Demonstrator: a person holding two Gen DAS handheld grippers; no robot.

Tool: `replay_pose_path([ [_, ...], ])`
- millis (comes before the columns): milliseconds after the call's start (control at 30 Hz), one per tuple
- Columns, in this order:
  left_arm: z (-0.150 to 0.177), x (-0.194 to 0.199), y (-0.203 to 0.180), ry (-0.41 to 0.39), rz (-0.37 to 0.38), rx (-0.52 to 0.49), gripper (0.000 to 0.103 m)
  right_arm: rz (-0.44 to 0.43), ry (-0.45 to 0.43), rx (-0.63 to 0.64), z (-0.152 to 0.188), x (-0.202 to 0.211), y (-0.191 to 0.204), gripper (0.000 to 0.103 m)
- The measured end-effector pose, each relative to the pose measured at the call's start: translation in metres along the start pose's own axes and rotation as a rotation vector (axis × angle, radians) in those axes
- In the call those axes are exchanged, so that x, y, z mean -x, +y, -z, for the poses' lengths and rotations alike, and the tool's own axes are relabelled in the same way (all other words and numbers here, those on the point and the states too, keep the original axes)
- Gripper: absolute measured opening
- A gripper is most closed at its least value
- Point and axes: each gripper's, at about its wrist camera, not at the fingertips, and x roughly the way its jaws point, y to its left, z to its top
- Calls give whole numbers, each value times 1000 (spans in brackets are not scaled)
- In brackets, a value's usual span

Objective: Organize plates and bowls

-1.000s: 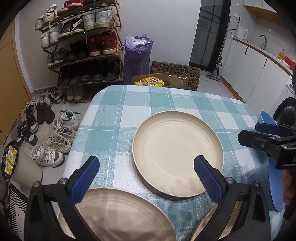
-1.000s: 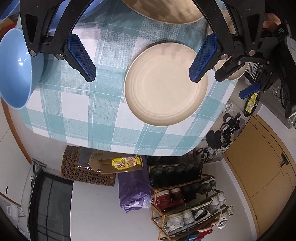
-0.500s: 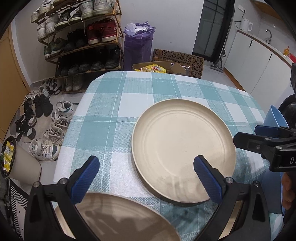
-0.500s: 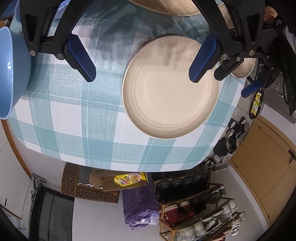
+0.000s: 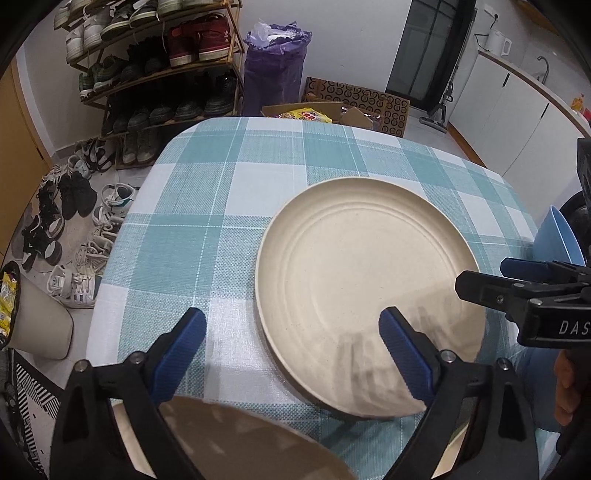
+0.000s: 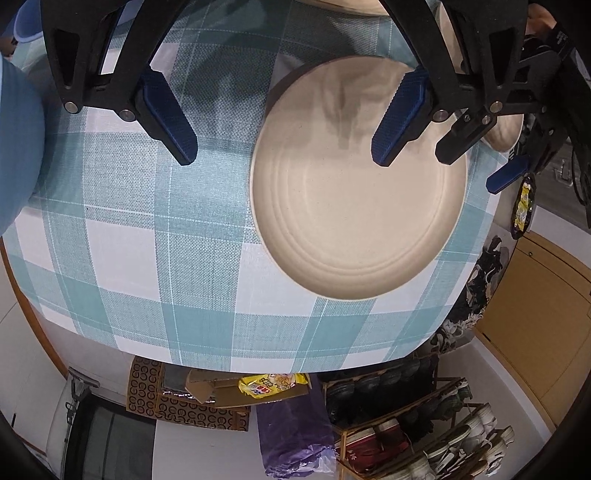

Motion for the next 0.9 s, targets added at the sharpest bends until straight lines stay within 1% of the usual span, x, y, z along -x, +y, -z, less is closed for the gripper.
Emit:
replay_pose_path([
  [33,0,-1,0,3,1,0,93,1,4,-3,0,-1,0,95],
  [100,-1,-3,0,7,1,-2,91,-4,16,-7,-1,-5,-1,86],
  [333,0,-11,-3,36,7,-10,77,-9,43,-7,-3,-10,-1,77],
  [400,0,-13,-3,42,11,-11,76,-13,49,-10,-4,-12,-1,73],
  [467,1,-14,-4,47,20,-12,64,-8,51,-3,-4,-13,0,69],
  [533,1,-16,-4,56,26,-12,59,-7,55,6,-3,-13,2,65],
  [600,2,-16,-5,59,34,-14,56,-10,62,12,-3,-14,3,59],
  [700,2,-16,-6,59,22,-22,51,-13,74,23,-2,-15,5,51],
  [833,2,-17,-3,58,12,-20,42,-3,74,30,-2,-16,6,48],
  [900,2,-17,-2,57,3,-20,38,9,74,32,-2,-16,6,42],
])
